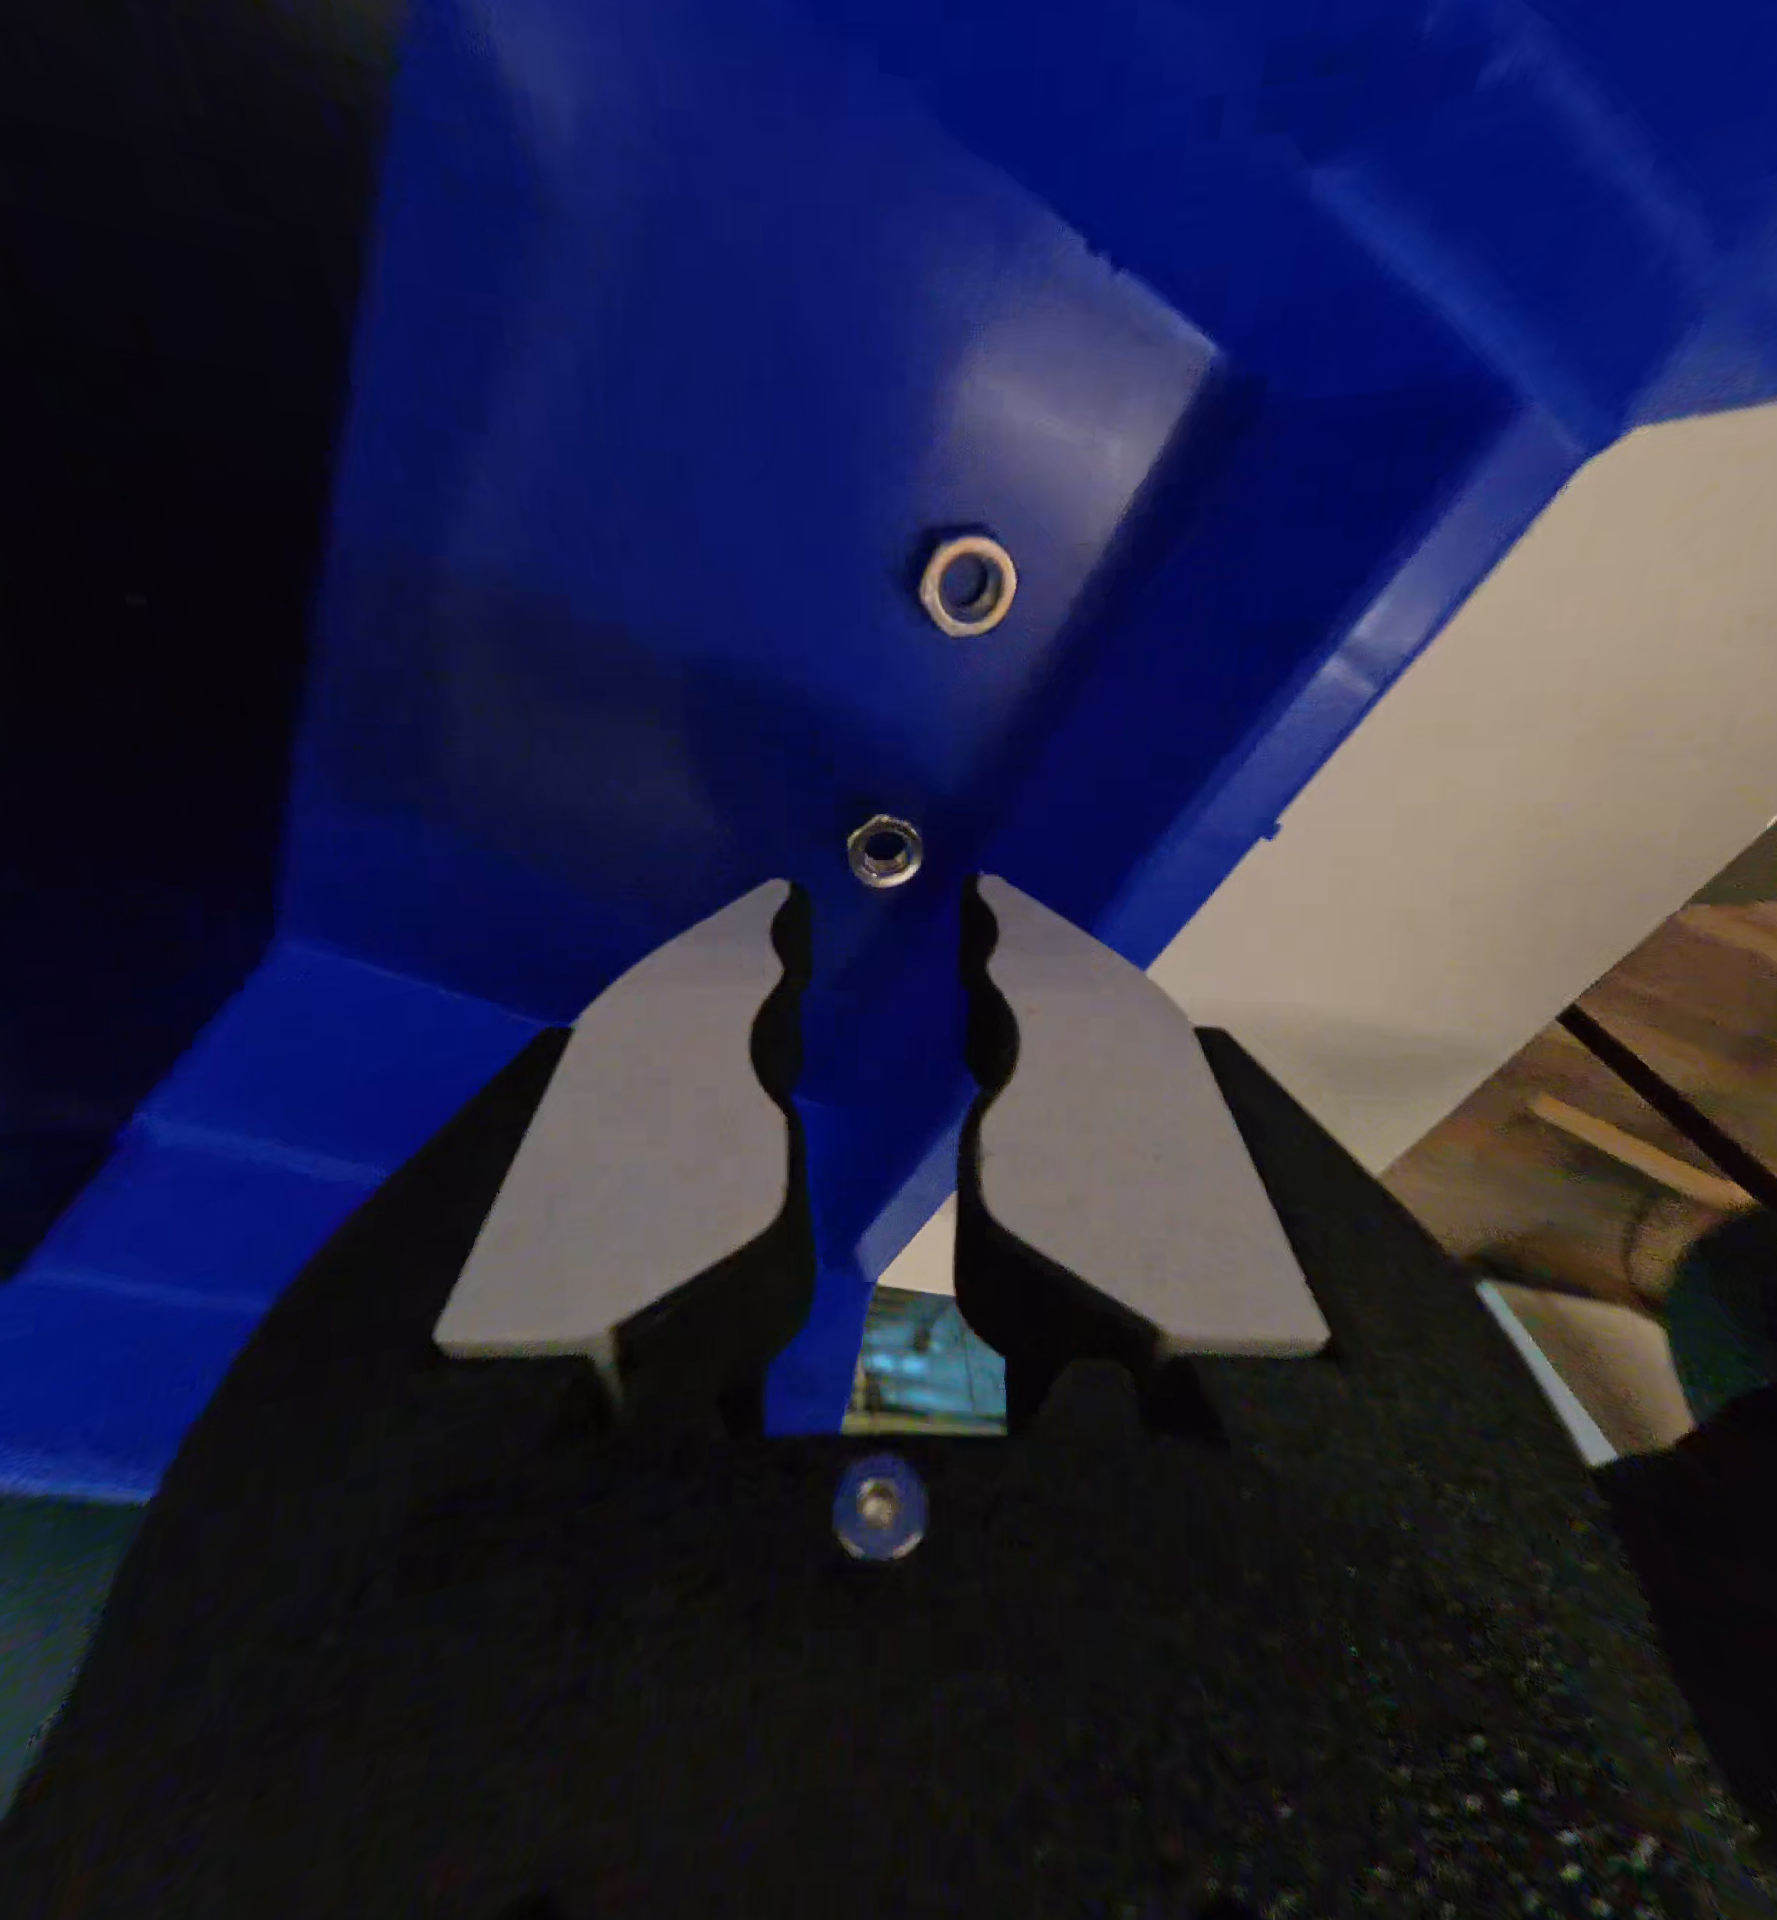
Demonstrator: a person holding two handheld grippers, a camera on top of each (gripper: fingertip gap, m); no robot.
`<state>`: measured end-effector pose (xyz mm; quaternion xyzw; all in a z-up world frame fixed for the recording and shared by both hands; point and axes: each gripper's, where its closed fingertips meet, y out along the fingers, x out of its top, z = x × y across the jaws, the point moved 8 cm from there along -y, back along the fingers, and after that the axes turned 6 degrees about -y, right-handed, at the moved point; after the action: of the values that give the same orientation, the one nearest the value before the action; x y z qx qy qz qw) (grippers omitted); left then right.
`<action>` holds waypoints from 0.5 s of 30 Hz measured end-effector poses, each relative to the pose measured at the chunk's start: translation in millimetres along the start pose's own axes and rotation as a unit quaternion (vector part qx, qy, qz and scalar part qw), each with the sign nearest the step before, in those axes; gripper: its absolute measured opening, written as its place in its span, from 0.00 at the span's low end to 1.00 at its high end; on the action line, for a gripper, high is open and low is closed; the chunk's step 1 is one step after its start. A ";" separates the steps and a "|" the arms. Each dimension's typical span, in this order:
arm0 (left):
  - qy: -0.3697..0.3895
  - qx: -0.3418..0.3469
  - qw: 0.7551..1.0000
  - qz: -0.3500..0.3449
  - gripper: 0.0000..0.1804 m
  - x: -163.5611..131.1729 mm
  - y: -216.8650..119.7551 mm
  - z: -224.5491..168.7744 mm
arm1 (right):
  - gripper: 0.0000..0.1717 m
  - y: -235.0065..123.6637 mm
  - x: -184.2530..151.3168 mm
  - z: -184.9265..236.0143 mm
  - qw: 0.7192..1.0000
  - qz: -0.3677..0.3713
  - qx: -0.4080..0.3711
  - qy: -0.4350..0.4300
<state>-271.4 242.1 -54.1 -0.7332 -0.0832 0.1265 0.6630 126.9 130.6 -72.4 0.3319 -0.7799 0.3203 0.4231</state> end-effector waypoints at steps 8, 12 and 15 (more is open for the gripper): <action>-0.061 -0.039 0.997 0.041 0.16 7.6 28.0 7.0 | 0.20 1.5 -6.0 3.1 1.000 0.014 0.004 -0.018; -0.088 -0.024 0.994 0.062 0.16 6.1 29.2 11.1 | 0.20 0.8 -6.9 2.6 1.000 0.014 0.004 -0.019; -0.092 -0.014 0.993 0.078 0.16 7.2 30.3 12.4 | 0.20 -0.2 -8.1 1.9 1.000 0.017 0.001 -0.020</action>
<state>-269.5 252.8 -85.9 -0.7316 -0.0879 0.2440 0.6305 129.6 131.0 -80.3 0.3260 -0.7931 0.3217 0.4015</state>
